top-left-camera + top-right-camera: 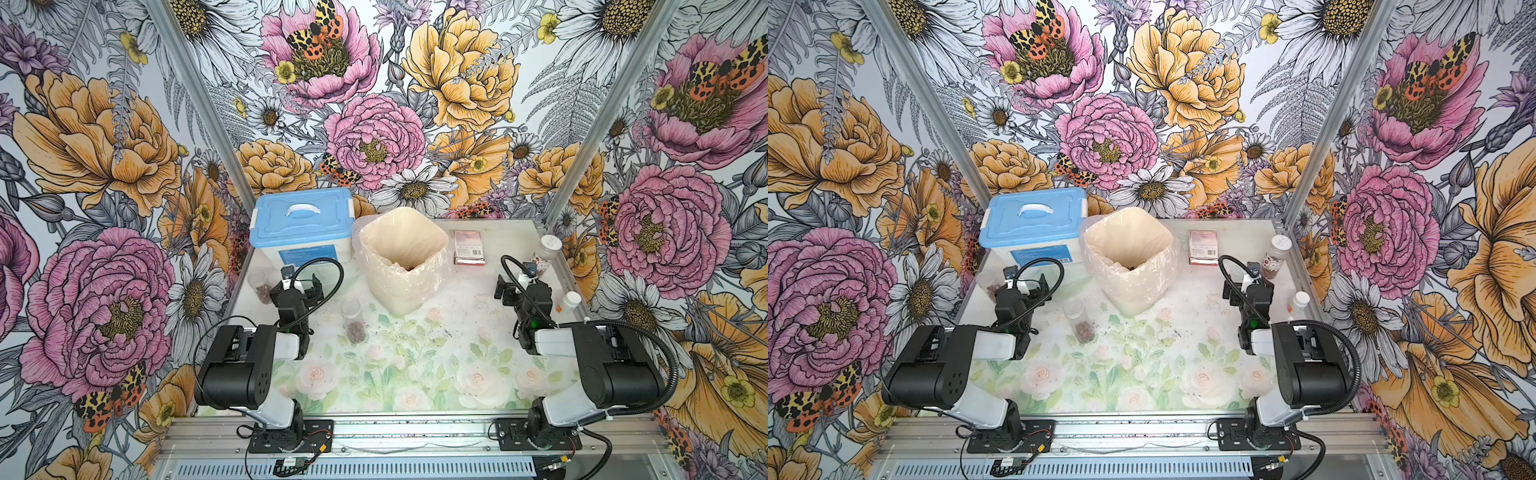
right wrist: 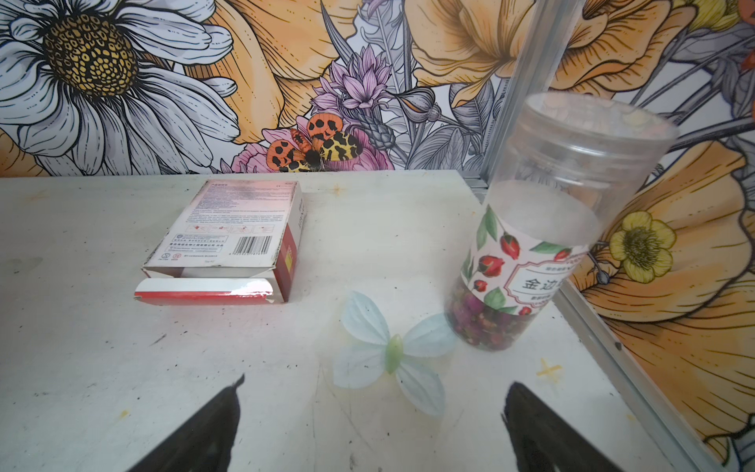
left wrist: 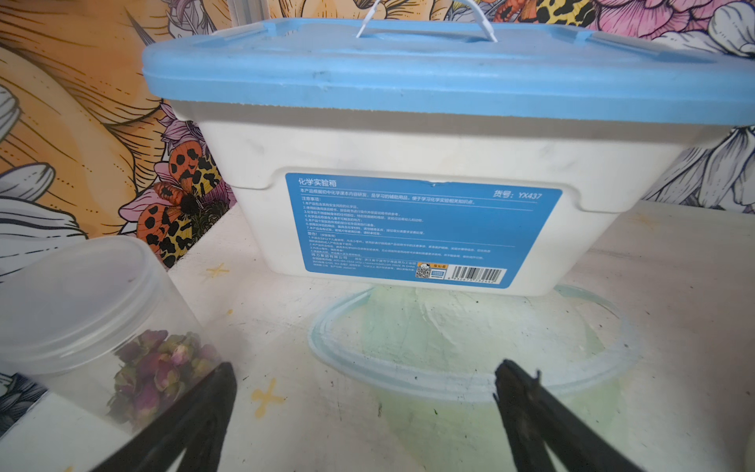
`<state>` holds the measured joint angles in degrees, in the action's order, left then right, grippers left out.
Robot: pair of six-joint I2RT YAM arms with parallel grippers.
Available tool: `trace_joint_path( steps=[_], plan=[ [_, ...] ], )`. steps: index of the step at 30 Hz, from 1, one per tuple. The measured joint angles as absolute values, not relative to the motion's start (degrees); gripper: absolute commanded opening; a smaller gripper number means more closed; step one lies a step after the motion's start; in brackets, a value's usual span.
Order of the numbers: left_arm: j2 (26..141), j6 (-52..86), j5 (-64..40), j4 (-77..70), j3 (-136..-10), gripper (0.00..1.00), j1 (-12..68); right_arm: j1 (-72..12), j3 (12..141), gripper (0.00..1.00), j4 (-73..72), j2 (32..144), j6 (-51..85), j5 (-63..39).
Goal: Empty the moldy dried flower tea in the jars
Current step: Move the trash bin to the center of the board.
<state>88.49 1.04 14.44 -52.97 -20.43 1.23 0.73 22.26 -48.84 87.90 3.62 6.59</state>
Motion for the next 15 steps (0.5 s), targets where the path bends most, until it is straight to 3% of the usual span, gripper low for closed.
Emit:
trace_joint_path(
  steps=[6, 15],
  plan=[
    [85.82, 1.04, 15.29, -50.04, -20.45, 0.99, 1.45, 0.54, 21.26, 0.98, -48.47, 86.13, 3.57, 7.07],
    [63.55, 6.81, 19.68, -23.75, -31.35, 0.99, 5.28, -4.25, 25.1, 0.99, -27.03, 59.16, 7.86, 8.82]
  ],
)
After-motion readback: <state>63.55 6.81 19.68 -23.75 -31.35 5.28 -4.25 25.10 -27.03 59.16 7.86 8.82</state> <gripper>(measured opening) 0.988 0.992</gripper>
